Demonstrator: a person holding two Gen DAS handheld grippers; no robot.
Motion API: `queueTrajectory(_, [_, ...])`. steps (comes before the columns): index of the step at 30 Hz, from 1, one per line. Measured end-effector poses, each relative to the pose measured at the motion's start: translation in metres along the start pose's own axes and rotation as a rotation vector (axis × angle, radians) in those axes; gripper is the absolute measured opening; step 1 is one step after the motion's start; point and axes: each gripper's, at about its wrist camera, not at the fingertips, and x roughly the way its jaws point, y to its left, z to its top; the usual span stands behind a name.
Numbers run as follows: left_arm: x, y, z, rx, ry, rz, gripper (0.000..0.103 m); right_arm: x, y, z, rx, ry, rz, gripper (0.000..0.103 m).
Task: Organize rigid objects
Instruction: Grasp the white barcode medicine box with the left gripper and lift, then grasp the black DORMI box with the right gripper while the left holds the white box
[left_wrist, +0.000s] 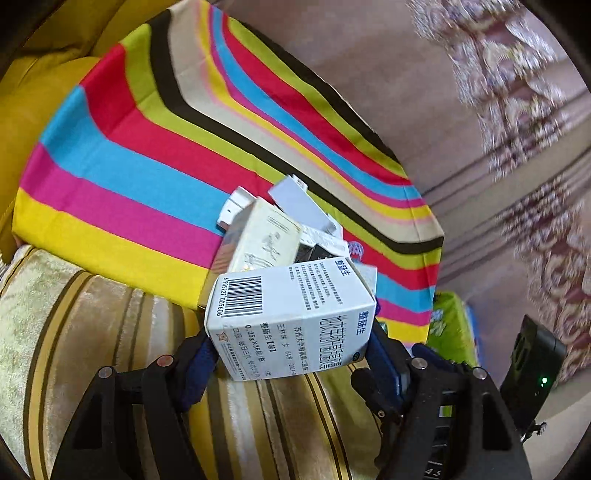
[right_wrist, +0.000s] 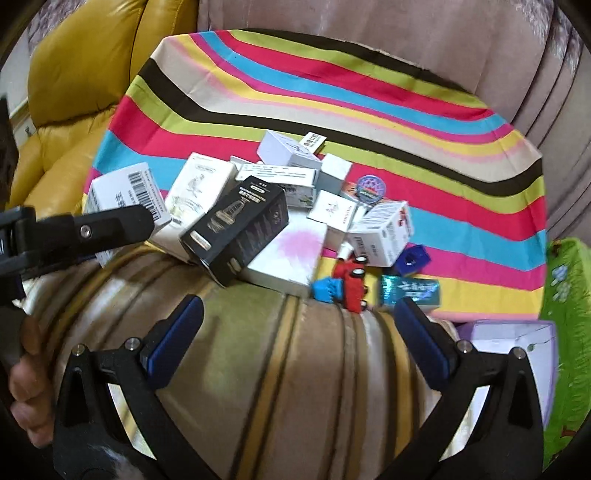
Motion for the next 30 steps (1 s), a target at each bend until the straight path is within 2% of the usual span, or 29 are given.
queueTrajectory(6, [-0.008,0.011,0.006,-0.042,-0.061,-0.01,0.074,0.006,0.008,0.011,0.07,0.0,-0.008,0.103])
queueTrajectory(12, [-0.01,0.022,0.01,-0.094,-0.08,-0.019,0.074,0.014,0.036,0.022,0.032,-0.012,-0.034,0.103])
queueTrajectory(20, [-0.01,0.029,0.012,-0.118,-0.086,-0.019,0.074,0.033,0.044,0.03,0.034,0.027,-0.052,0.102])
queueTrajectory(25, [-0.008,0.03,0.011,-0.113,-0.077,-0.021,0.074,0.046,0.044,0.033,0.039,0.068,-0.071,0.089])
queueTrajectory(29, [-0.007,0.033,0.012,-0.124,-0.073,-0.017,0.074,0.053,0.042,0.032,0.044,0.097,-0.059,0.066])
queueTrajectory(30, [-0.007,0.033,0.011,-0.123,-0.072,-0.017,0.074,0.055,0.04,0.031,0.049,0.104,-0.051,0.057])
